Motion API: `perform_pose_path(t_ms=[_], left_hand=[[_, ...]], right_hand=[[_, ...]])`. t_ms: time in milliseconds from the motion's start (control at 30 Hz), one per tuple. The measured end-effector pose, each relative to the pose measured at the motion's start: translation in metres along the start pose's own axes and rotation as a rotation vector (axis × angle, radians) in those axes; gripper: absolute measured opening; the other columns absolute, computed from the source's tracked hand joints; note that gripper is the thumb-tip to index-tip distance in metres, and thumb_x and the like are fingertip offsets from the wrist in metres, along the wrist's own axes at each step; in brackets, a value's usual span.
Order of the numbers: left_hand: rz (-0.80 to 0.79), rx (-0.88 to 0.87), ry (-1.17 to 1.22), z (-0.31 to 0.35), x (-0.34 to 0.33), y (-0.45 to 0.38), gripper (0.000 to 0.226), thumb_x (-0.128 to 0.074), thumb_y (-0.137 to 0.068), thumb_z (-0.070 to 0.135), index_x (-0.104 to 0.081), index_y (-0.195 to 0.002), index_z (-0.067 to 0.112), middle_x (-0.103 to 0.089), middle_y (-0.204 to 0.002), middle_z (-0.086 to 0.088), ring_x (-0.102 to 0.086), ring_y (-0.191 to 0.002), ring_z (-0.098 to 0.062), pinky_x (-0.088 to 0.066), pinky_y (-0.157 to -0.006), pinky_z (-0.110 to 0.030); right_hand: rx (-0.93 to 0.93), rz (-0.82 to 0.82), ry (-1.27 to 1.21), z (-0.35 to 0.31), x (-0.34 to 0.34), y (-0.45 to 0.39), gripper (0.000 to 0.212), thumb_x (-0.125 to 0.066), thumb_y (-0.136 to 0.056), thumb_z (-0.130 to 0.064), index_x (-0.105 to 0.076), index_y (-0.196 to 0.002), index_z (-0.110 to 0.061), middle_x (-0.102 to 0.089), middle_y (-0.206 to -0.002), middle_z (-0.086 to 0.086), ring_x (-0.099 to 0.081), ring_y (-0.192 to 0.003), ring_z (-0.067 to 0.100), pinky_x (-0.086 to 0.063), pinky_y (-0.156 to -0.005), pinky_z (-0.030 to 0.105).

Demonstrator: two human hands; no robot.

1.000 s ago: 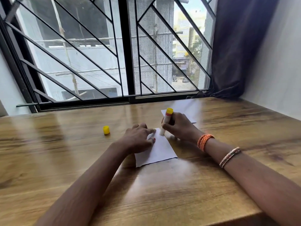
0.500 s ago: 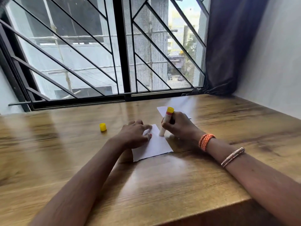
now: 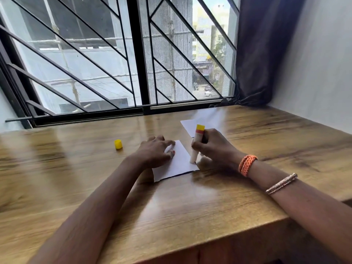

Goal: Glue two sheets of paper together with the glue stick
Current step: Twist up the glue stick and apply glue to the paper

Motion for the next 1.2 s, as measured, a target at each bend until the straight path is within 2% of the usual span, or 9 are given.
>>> perform_pose_path(t_ms=[167,367,533,600,667,733,833,1000,1200], left_hand=[[0.006,0.005,-0.003,0.001,0.000,0.001,0.046,-0.040,-0.094,0.041,-0.038,-0.139,0.034,-0.041,-0.138,-0.005,-0.033,-0.130,-0.028,-0.028,-0.103,-0.040],[0.010,0.000,0.002,0.000,-0.001,0.001,0.049,-0.040,-0.094,0.040,-0.034,-0.141,0.032,-0.041,-0.139,-0.005,-0.033,-0.130,-0.027,-0.029,-0.104,-0.041],[0.082,-0.074,0.314,-0.006,0.009,0.003,0.046,-0.053,-0.090,0.031,-0.039,-0.132,0.017,-0.056,-0.122,-0.005,-0.052,-0.107,-0.024,-0.039,-0.088,-0.032],[-0.019,-0.132,0.451,-0.010,0.013,0.008,0.046,-0.060,-0.083,0.034,-0.045,-0.125,0.020,-0.052,-0.131,-0.002,-0.049,-0.118,-0.020,-0.038,-0.092,-0.029],[-0.295,-0.155,0.492,-0.008,0.008,0.019,0.058,-0.062,-0.083,0.038,-0.039,-0.136,0.032,-0.032,-0.149,0.005,-0.026,-0.139,-0.012,-0.026,-0.108,-0.029],[-0.455,-0.154,0.253,-0.004,-0.001,0.027,0.072,-0.052,-0.085,0.055,-0.017,-0.146,0.040,-0.006,-0.158,0.013,-0.003,-0.145,-0.006,-0.005,-0.118,-0.041],[-0.328,-0.058,-0.046,0.007,0.001,0.033,0.074,-0.033,-0.084,0.071,-0.010,-0.147,0.041,-0.005,-0.159,0.012,-0.005,-0.147,-0.014,0.002,-0.114,-0.052],[-0.057,0.157,-0.408,0.040,0.003,0.049,0.072,-0.017,-0.090,0.065,-0.040,-0.137,0.015,-0.041,-0.139,-0.012,-0.039,-0.125,-0.029,-0.025,-0.103,-0.045],[0.051,0.324,-0.375,0.046,0.011,0.048,0.053,-0.027,-0.096,0.051,-0.052,-0.123,0.013,-0.056,-0.124,-0.010,-0.055,-0.111,-0.028,-0.040,-0.090,-0.038]], right_hand=[[-0.031,-0.027,-0.045,-0.003,0.000,0.009,0.021,-0.062,-0.072,-0.023,-0.057,-0.066,-0.003,-0.050,-0.056,-0.001,-0.045,-0.049,0.007,-0.036,-0.050,0.023],[-0.138,-0.068,-0.275,-0.002,-0.001,0.012,0.019,-0.055,-0.065,-0.023,-0.058,-0.064,-0.004,-0.052,-0.058,0.008,-0.043,-0.045,0.014,-0.034,-0.043,0.022],[-0.223,0.069,-0.565,0.013,0.010,0.005,0.012,-0.056,-0.069,-0.020,-0.059,-0.065,-0.009,-0.056,-0.056,0.003,-0.044,-0.048,0.016,-0.035,-0.045,0.023],[-0.239,0.121,-0.591,0.016,0.014,0.002,0.011,-0.056,-0.076,-0.017,-0.058,-0.068,-0.009,-0.055,-0.055,0.001,-0.044,-0.048,0.014,-0.036,-0.049,0.023],[-0.245,0.150,-0.585,0.018,0.015,-0.001,0.012,-0.056,-0.081,-0.015,-0.058,-0.071,-0.009,-0.053,-0.059,0.004,-0.043,-0.047,0.013,-0.035,-0.050,0.024],[-0.261,0.150,-0.552,0.018,0.013,-0.003,0.014,-0.056,-0.084,-0.013,-0.057,-0.071,-0.010,-0.047,-0.056,0.004,-0.040,-0.046,0.014,-0.032,-0.048,0.024],[-0.259,0.147,-0.506,0.018,0.011,-0.005,0.016,-0.056,-0.085,-0.012,-0.055,-0.069,-0.010,-0.043,-0.050,0.001,-0.037,-0.042,0.012,-0.031,-0.044,0.021],[-0.241,0.183,-0.500,0.018,0.006,-0.015,0.017,-0.058,-0.084,-0.012,-0.055,-0.067,-0.010,-0.044,-0.047,-0.002,-0.037,-0.039,0.011,-0.030,-0.044,0.024],[-0.207,0.185,-0.342,0.015,-0.003,-0.024,0.015,-0.062,-0.081,-0.014,-0.057,-0.067,-0.010,-0.049,-0.051,0.000,-0.040,-0.041,0.009,-0.030,-0.041,0.020]])
Point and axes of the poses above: each hand's wrist, its own y-axis away from the middle knuckle, its own x-axis out of the back of the hand, z = x × y, the point moved 4 cm from there along -y, towards the middle knuckle
